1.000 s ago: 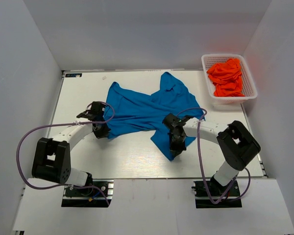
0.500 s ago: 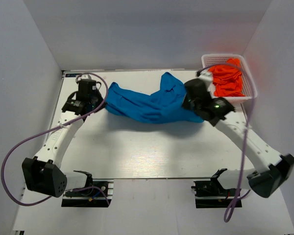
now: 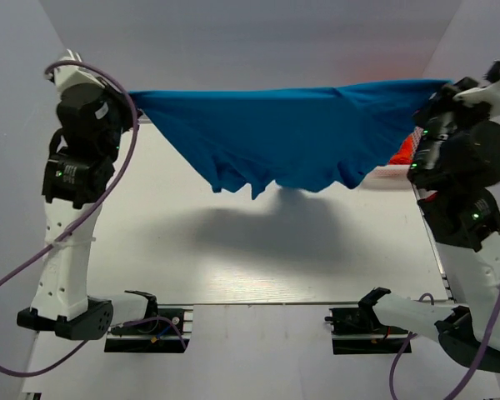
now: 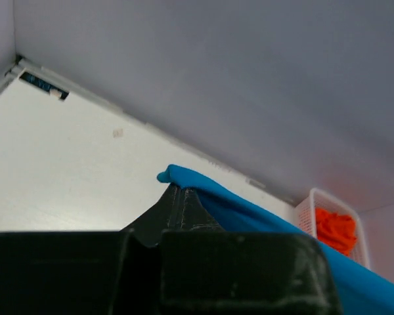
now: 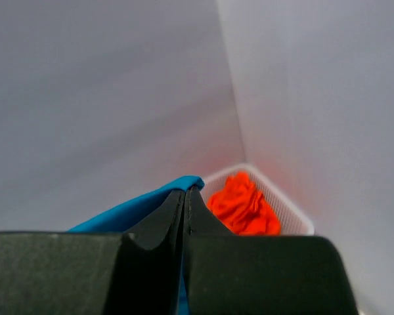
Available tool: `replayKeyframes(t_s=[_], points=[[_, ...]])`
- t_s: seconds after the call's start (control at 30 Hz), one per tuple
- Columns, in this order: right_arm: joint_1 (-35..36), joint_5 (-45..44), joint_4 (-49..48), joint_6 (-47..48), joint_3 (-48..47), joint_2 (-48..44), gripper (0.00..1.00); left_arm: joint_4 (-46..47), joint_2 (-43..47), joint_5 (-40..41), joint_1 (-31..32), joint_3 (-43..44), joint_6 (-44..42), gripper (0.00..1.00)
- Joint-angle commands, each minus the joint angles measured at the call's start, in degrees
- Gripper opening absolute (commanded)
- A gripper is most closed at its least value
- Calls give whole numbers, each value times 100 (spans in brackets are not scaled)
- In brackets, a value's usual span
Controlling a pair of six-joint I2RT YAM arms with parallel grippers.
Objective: Fold and stack the t-shirts
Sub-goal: Flatten out the tshirt
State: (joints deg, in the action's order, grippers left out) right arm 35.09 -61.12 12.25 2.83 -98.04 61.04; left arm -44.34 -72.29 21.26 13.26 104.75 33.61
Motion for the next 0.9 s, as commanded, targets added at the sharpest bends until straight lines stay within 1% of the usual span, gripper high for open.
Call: replayKeyframes(t_s=[0.0,0.03,0.07,0.1,0.17,0.2,0.27,0.3,0.37,0.47,0.53,0.57,0.67,0.73,0.77,0.8,0.87], points=[[7,-410,-1032,1316,-592,-153,0,-181,381,494,-51,651,-319,0],[6,-270,-753,1299,-672,-188,0,-94,452,320,-51,730,-467,0],[15,-42,-594,1195,-986,-206,0,-93,531,222,-51,844,-469,0],[15,30,-296,1089,-1076,-215,0,-23,706,160,-51,898,-539,0],[7,467,188,809,-1270,-364,0,-22,909,-33,1,1029,-592,0],[24,574,260,729,-1296,-416,0,-22,1006,-34,2,1030,-592,0],[15,1231,662,343,-1323,-671,0,-75,1322,-235,2,1118,-592,0],[15,1356,769,150,-1332,-889,0,-75,1445,-393,2,1170,-592,0],[-11,1909,1050,-71,-1332,-1005,0,-75,1760,-622,2,1171,-531,0],[-11,2305,1253,-247,-1297,-1225,0,-145,2034,-1017,2,1171,-530,0],[-11,2394,1323,-248,-1261,-1296,0,-268,2096,-1141,-51,1249,-530,0],[-11,2473,1350,-413,-1235,-1331,0,-268,2096,-1333,-51,1302,-478,0],[-29,2491,1158,-424,-1112,-1401,0,-321,2096,-1519,-51,1434,-478,0],[-2,2343,1017,-319,-973,-1428,0,-391,1948,-1213,-51,1495,-530,0],[15,2098,929,-310,-954,-1410,0,-505,1877,-968,-51,1557,-530,0],[24,1887,798,-118,-954,-1341,0,-575,1798,-905,-51,1609,-530,0],[7,1937,779,-2,-1068,-1244,0,-699,1640,-834,-51,1707,-592,0]])
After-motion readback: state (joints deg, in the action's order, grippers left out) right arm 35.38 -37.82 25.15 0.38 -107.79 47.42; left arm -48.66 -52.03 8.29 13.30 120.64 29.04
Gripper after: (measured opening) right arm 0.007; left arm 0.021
